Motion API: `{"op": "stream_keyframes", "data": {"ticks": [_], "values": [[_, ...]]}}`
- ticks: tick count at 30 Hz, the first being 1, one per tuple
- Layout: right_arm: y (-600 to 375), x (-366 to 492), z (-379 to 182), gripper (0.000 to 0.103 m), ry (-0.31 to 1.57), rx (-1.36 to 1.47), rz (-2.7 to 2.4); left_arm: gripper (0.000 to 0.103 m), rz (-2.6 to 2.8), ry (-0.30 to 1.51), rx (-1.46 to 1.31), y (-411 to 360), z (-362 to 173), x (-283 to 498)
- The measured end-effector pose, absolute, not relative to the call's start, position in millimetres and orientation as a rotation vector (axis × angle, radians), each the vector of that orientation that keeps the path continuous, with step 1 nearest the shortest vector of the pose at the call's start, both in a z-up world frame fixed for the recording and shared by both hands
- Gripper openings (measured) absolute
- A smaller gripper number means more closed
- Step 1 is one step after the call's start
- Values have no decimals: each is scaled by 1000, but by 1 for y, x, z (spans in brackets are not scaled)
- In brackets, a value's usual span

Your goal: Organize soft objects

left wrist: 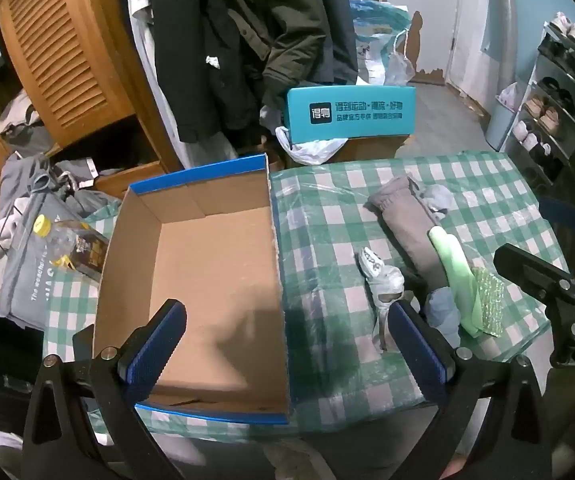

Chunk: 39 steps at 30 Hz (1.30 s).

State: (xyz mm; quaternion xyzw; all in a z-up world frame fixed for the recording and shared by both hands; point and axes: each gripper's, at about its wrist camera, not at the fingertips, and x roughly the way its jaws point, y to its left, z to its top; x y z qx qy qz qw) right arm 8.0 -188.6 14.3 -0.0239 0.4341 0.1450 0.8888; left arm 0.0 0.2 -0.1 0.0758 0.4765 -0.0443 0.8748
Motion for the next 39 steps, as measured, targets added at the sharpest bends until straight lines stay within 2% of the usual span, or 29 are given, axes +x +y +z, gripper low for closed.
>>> {"op": "stream_keyframes", "data": {"ticks": [39], "values": [[-188,7,12,101,912,-65,291,102,-103,989,160,-3,-3,0]]}}
